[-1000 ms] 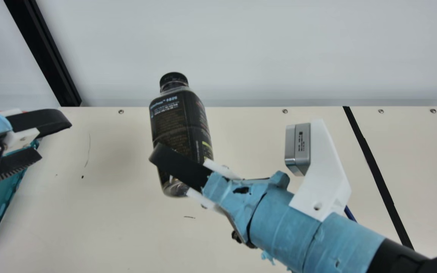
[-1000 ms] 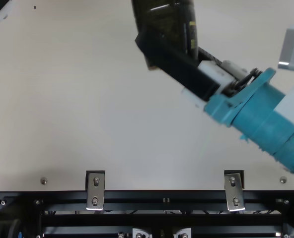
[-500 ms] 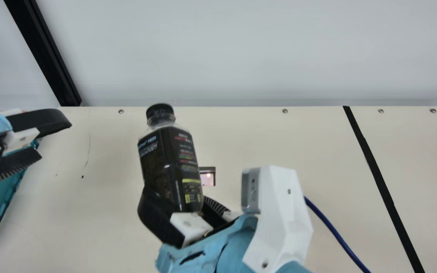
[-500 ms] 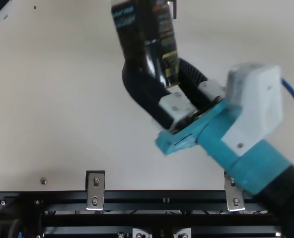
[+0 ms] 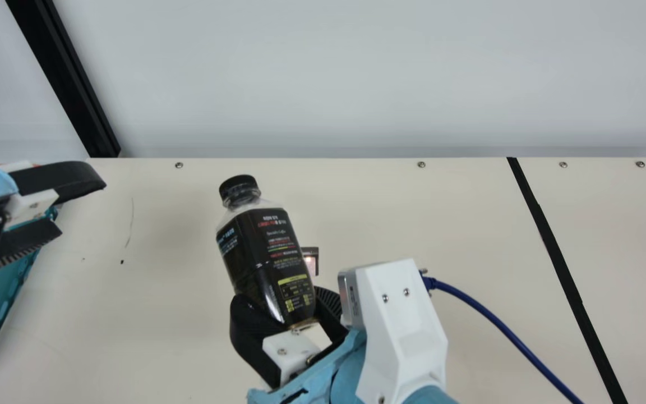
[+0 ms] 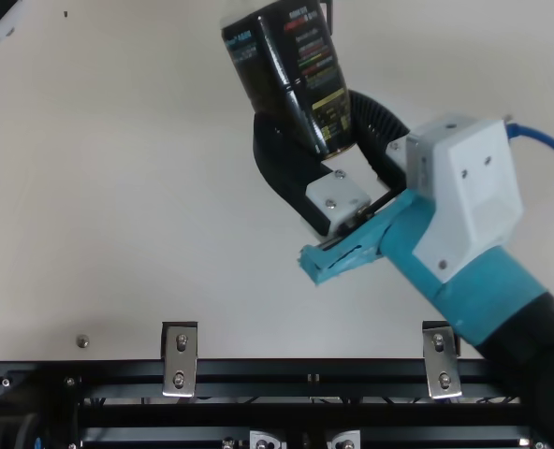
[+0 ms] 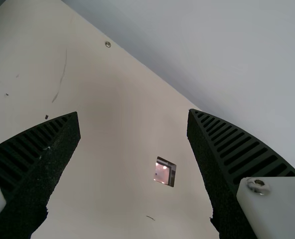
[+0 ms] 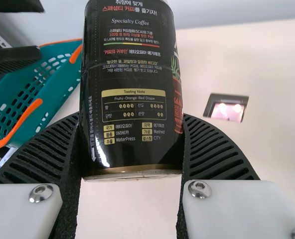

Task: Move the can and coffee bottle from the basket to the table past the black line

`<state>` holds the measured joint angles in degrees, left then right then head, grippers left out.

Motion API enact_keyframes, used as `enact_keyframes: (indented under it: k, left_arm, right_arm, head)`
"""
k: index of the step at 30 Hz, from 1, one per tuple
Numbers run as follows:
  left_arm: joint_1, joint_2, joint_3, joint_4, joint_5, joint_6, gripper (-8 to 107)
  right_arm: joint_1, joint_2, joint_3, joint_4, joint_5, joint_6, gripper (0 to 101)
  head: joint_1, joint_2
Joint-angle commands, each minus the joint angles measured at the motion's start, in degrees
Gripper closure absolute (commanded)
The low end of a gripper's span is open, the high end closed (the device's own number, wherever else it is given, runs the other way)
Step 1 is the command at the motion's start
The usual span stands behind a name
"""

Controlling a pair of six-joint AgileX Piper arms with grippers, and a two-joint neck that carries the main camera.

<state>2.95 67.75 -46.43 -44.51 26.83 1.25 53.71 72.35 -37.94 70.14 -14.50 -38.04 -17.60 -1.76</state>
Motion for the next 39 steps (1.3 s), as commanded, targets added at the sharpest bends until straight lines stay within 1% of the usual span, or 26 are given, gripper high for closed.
enact_keyframes:
  k: [1,2,4,7,8,9,13,16,21,25,28,30,32,34,39]
  left_arm:
    - [0.00,0.00,0.00,0.00,0.00,0.00,9]
    - [0.00,0.00,0.00,0.00,0.00,0.00,9]
    - [0.00,0.00,0.00,0.00,0.00,0.00,9]
    - [0.00,0.00,0.00,0.00,0.00,0.00,9]
    - [0.00,0.00,0.00,0.00,0.00,0.00,9]
    - [0.00,0.00,0.00,0.00,0.00,0.00,9]
    - [0.00,0.00,0.00,0.00,0.00,0.00,9]
    - [0.00,0.00,0.00,0.00,0.00,0.00,9]
    - [0.00,0.00,0.00,0.00,0.00,0.00,9]
    - [0.00,0.00,0.00,0.00,0.00,0.00,9]
    - [0.00,0.00,0.00,0.00,0.00,0.00,9]
    - [0.00,0.00,0.00,0.00,0.00,0.00,9]
    - [0.00,0.00,0.00,0.00,0.00,0.00,9]
    - [0.00,0.00,0.00,0.00,0.00,0.00,9]
    - [0.00,0.00,0.00,0.00,0.00,0.00,9]
  right_arm:
    - [-1.32,-0.75,-0.36,-2.10,2.29,2.68,101]
    - [-0.61,-0.41,-0.20,-1.00,0.72,0.74,101]
    - [-1.36,-0.80,-0.31,-2.30,1.74,2.37,101]
    - [-1.36,-0.80,-0.31,-2.53,2.62,2.80,101]
    - [-1.36,-0.80,-0.31,-2.60,2.55,2.80,101]
    - [-1.31,-0.63,-0.17,-3.91,2.38,4.18,101]
    - [-0.99,-1.16,-0.34,-4.95,1.63,6.68,101]
    - [-0.08,-1.31,-0.32,-7.59,-1.23,9.10,101]
    - [1.94,-0.15,0.65,-13.48,-8.37,12.35,101]
    - [2.80,1.22,2.19,-18.24,-13.53,15.28,101]
    - [2.73,2.51,3.55,-21.73,-16.32,16.63,101]
    - [2.35,3.23,4.35,-23.71,-17.37,17.28,101]
    - [1.83,3.86,5.06,-25.45,-17.73,17.73,101]
    - [0.91,4.41,5.69,-27.29,-17.27,17.94,101]
    - [-2.43,5.19,6.54,-32.07,-14.43,17.86,101]
  head:
    - [-0.04,-0.18]
    - [-0.04,-0.18]
    - [-0.04,-0.18]
    - [-0.04,-0.18]
    - [-0.04,-0.18]
    - [-0.04,-0.18]
    - [-0.04,-0.18]
    - [-0.04,-0.18]
    - [-0.04,-0.18]
    - [-0.04,-0.18]
    - [-0.04,-0.18]
    - [-0.04,-0.18]
    - [-0.04,-0.18]
    - [-0.04,-0.18]
    - [-0.04,-0.18]
